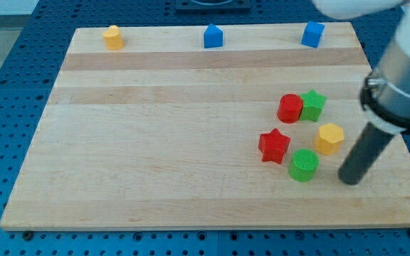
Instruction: Slide the green circle towards center left
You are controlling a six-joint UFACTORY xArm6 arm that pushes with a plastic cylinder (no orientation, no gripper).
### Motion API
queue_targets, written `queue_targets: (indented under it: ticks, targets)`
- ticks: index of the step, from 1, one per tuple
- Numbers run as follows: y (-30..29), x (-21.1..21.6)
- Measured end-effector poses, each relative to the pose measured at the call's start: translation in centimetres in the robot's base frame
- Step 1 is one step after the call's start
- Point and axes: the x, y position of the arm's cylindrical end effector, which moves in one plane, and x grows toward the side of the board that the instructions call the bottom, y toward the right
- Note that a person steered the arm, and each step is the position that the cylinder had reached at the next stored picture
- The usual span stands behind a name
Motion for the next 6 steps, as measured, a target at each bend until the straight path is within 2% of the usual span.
queue_targets:
  ticks: [6]
  targets:
    - [-17.1, -4.1]
